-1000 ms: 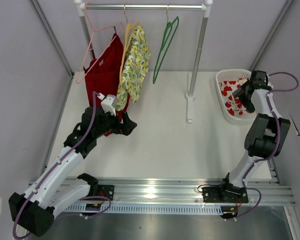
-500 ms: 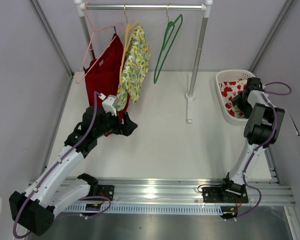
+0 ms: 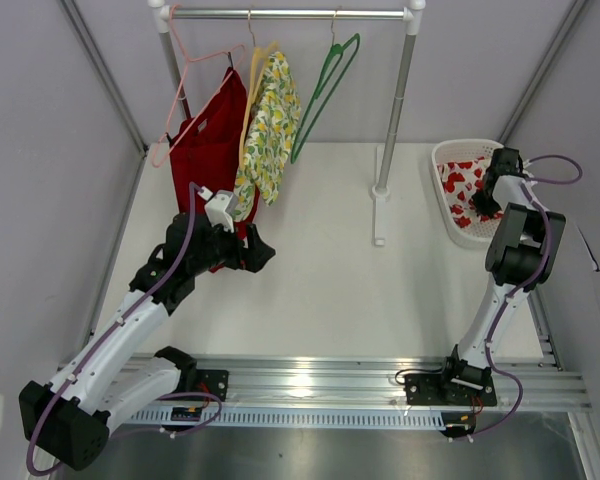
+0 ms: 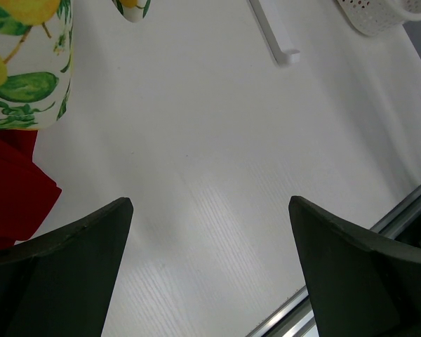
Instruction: Place the skirt on the hanger
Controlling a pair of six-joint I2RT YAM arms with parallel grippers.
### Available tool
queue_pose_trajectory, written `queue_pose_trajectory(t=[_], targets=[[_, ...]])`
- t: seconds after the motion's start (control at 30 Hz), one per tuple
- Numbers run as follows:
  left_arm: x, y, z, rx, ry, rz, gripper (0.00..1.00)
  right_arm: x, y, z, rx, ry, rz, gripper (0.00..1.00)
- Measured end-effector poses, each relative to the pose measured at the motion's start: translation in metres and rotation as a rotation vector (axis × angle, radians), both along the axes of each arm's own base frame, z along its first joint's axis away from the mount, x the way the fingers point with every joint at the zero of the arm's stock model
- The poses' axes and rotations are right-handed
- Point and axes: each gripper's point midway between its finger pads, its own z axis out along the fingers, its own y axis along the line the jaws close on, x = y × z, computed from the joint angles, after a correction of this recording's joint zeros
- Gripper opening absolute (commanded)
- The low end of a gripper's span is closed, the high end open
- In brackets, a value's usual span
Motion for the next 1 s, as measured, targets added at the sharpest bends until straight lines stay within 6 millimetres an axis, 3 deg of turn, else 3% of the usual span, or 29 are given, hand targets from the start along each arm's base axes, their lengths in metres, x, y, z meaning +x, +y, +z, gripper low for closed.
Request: queue_pose_trajectory(t=[0.13, 0.23, 0.3, 0.43, 0.63, 0.8, 0.9, 1.0], targets=[[0.000, 0.000, 0.000, 0.000, 0.000, 0.000, 0.99, 0.003, 0.003, 0.004, -0.005, -0.012, 0.011, 0.00], [0.000, 0.000, 0.000, 0.001, 0.000, 0.000, 0.99, 0.007, 0.007, 0.018, -0.010, -0.043, 0.022, 0.00], [0.000, 0.000, 0.000, 0.000, 0.001, 0.000, 0.99, 0.009, 0.010, 0.035, -0.017, -0.077, 0.032, 0.00], [0.000, 0.000, 0.000, 0.000, 0.001, 0.000, 0.99, 0.014, 0.017, 0.087, -0.035, -0.181, 0.051, 0.00], [0.000, 0.000, 0.000, 0.000, 0.001, -0.001, 0.99, 0.020, 0.030, 0.203, -0.091, -0.413, 0.101, 0.00], [-0.001, -0.001, 0.000, -0.001, 0.002, -0.005, 0.99, 0.000, 0.051, 0.302, -0.145, -0.594, 0.157, 0.00], [-0.001, -0.001, 0.000, -0.004, 0.002, -0.009, 0.99, -0.016, 0.077, 0.370, -0.180, -0.726, 0.209, 0.00], [-0.002, -0.002, 0.001, -0.007, 0.002, -0.016, 0.99, -0.040, 0.112, 0.416, -0.185, -0.829, 0.277, 0.00]])
